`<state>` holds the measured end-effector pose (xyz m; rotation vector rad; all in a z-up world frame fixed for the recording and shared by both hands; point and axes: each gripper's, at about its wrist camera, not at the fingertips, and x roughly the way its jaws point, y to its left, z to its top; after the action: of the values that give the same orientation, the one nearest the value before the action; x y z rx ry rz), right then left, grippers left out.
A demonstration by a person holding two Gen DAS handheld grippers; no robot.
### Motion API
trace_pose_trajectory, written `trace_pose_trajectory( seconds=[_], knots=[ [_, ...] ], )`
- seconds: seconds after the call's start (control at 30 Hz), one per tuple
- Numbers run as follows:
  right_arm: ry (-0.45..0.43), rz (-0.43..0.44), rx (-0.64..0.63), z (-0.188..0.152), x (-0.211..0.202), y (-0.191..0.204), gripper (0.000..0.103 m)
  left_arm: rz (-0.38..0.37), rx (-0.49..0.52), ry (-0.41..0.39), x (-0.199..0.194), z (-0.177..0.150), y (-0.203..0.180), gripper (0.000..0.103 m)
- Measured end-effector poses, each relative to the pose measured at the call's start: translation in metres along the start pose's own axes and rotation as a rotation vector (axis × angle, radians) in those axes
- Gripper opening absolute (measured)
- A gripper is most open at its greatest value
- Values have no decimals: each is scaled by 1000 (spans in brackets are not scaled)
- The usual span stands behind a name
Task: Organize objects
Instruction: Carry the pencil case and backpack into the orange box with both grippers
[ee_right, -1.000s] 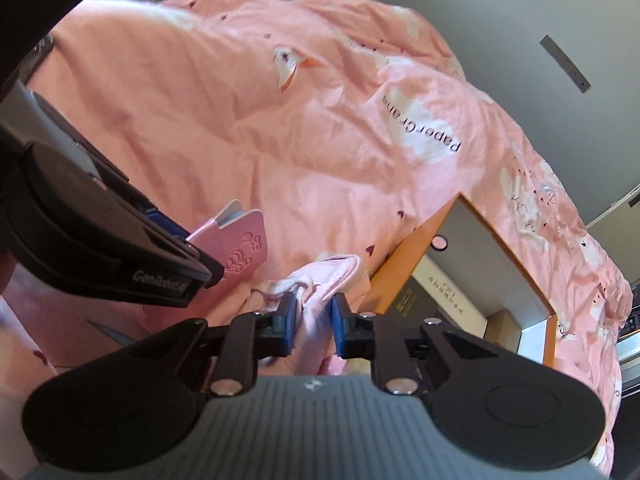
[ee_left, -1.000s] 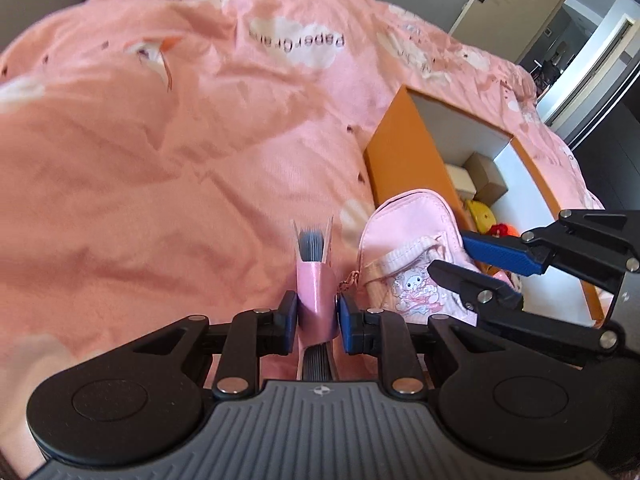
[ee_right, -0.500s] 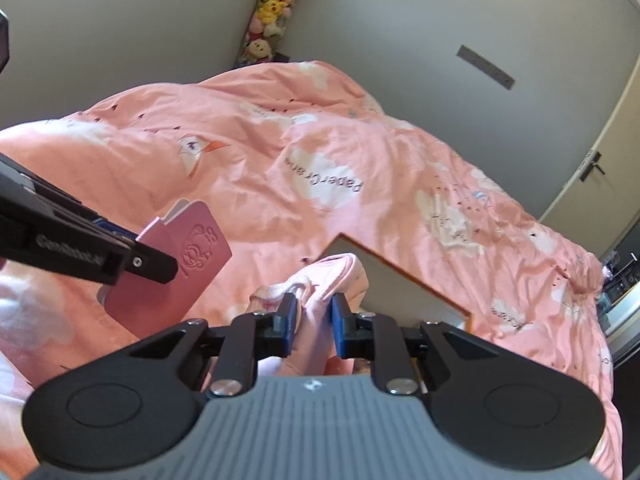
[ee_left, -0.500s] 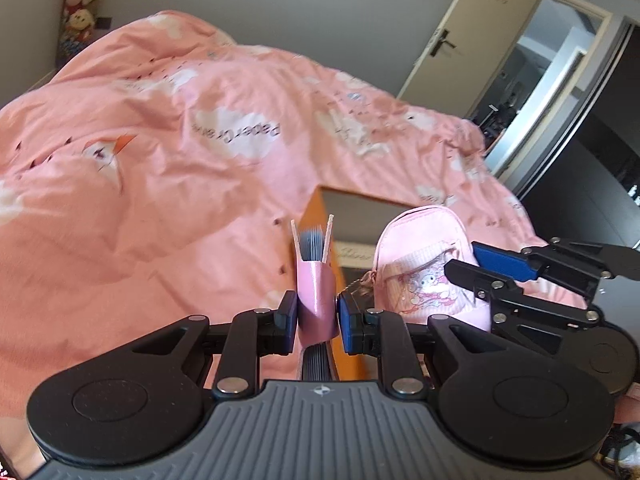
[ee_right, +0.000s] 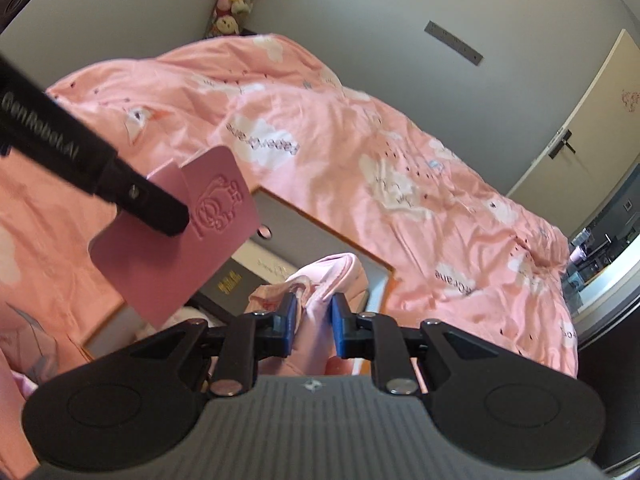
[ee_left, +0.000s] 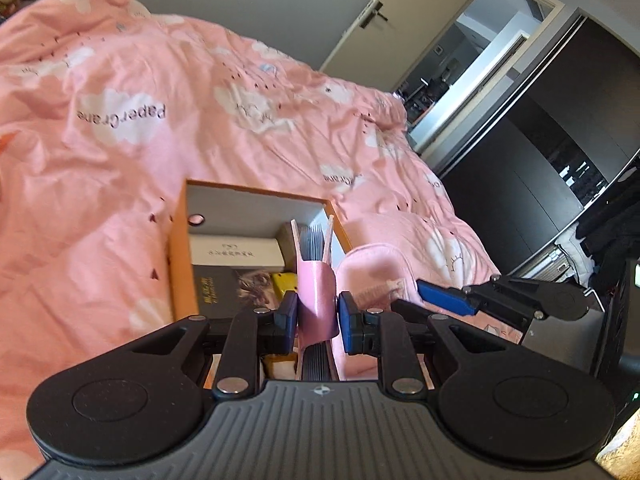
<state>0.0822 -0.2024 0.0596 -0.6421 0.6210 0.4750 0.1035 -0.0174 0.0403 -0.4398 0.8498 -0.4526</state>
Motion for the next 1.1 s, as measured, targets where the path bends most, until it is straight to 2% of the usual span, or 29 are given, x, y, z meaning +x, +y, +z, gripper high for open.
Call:
trace_pose_trajectory(
  seconds=[0.2, 0.3, 0.47, 0.67, 1.1],
  knots=[
    [108, 3, -70, -25, 23, -10, 20, -49, -48, 133, 50, -4, -4, 24],
    [146, 5, -157, -34, 32, -3, 20, -61, -81, 182, 71, -11, -6, 24],
    [205, 20, -219, -43, 43, 3, 20, -64, -120, 241, 99, -22, -5, 24],
    [229, 37, -230, -44, 48, 5, 19, -2, -140, 287, 124, -35, -3, 24],
    [267, 151, -158, -52, 72, 0, 19, 19, -211, 385, 156, -51, 2, 24]
  ],
)
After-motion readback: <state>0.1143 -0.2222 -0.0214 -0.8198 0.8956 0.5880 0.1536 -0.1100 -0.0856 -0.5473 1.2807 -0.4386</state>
